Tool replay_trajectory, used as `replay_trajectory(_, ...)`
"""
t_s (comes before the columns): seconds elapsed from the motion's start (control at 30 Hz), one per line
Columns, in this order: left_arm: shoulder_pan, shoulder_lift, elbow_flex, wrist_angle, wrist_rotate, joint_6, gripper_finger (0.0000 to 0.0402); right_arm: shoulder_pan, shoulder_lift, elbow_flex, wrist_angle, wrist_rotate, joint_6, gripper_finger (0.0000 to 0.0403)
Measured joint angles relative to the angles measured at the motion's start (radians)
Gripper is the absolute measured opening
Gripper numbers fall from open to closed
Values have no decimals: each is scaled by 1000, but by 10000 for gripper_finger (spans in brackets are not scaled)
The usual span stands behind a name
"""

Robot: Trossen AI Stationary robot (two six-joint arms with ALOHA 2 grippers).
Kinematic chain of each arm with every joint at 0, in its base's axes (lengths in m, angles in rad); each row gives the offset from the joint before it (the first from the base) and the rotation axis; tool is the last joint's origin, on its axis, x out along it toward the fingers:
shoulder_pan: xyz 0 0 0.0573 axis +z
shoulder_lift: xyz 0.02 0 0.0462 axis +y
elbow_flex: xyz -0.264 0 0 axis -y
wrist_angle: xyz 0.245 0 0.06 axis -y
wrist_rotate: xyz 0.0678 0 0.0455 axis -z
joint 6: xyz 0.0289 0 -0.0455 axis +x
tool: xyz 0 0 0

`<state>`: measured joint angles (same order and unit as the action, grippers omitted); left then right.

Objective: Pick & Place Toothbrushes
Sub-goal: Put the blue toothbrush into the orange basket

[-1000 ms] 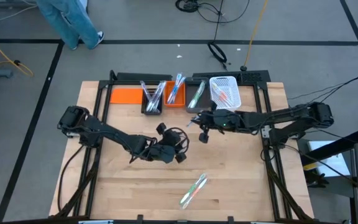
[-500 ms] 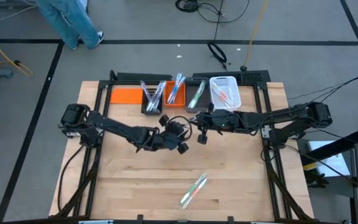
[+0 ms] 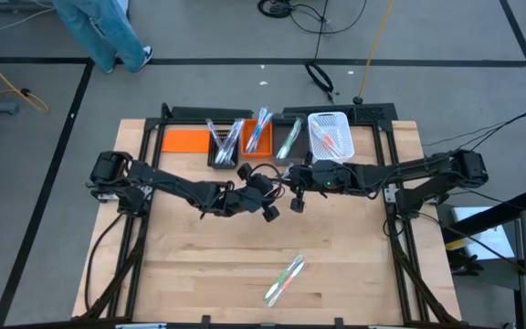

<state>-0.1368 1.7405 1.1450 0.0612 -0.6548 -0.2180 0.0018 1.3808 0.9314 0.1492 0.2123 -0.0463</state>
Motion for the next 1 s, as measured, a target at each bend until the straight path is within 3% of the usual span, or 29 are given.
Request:
replay_trajectory(0.1,3,0,0,0,-1,0,111,0,0,0,1,-1,0,14)
replay_trajectory(0.3,3,0,0,-2,6,-4,12,0,0,-1,-5,-8,0,14)
replay_trajectory(0.47,3,0,0,-4,-3,-37,5,0,0,-1,-4,-7,1,15)
replay_trajectory(0.67,4,0,0,-6,-17,-48,0,0,0,-1,-4,-7,8,42)
replay_trajectory(1.0,4,0,1,-50,-54,-59,1,0,0,-1,-14,-4,1,30)
